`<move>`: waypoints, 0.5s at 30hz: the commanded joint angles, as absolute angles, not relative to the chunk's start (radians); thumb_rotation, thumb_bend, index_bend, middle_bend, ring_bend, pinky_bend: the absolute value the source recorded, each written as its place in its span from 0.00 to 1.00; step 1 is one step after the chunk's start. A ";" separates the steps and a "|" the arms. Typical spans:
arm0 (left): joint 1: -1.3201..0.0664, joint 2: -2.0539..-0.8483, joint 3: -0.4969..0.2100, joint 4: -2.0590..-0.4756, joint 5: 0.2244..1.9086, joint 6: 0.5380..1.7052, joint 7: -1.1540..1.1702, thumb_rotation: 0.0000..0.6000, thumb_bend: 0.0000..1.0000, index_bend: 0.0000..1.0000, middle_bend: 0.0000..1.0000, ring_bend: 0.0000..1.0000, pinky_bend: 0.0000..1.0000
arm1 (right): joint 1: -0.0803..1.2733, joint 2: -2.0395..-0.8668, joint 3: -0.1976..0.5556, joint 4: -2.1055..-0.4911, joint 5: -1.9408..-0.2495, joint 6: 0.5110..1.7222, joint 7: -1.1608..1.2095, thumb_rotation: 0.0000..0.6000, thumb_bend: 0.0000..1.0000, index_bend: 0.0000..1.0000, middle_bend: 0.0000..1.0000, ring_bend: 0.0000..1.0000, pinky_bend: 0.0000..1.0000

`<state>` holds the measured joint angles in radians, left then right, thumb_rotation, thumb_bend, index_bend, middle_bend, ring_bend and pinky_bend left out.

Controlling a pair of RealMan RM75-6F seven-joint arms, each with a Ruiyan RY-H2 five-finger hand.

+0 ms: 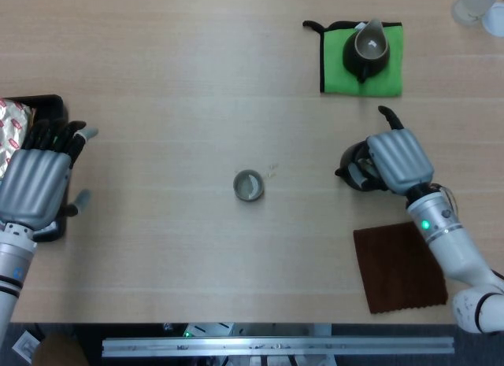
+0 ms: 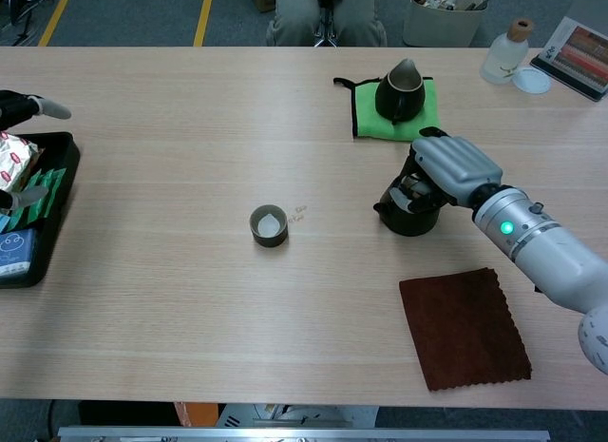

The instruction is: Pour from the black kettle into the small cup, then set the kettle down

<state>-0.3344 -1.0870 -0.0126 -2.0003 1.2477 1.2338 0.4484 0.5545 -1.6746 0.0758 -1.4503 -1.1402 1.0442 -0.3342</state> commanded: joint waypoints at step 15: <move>-0.336 -1.089 -0.013 -1.999 1.246 1.231 0.445 1.00 0.27 0.14 0.13 0.09 0.09 | 0.546 -1.650 0.099 -1.473 -1.156 1.026 -0.275 0.89 0.00 1.00 0.86 0.82 0.02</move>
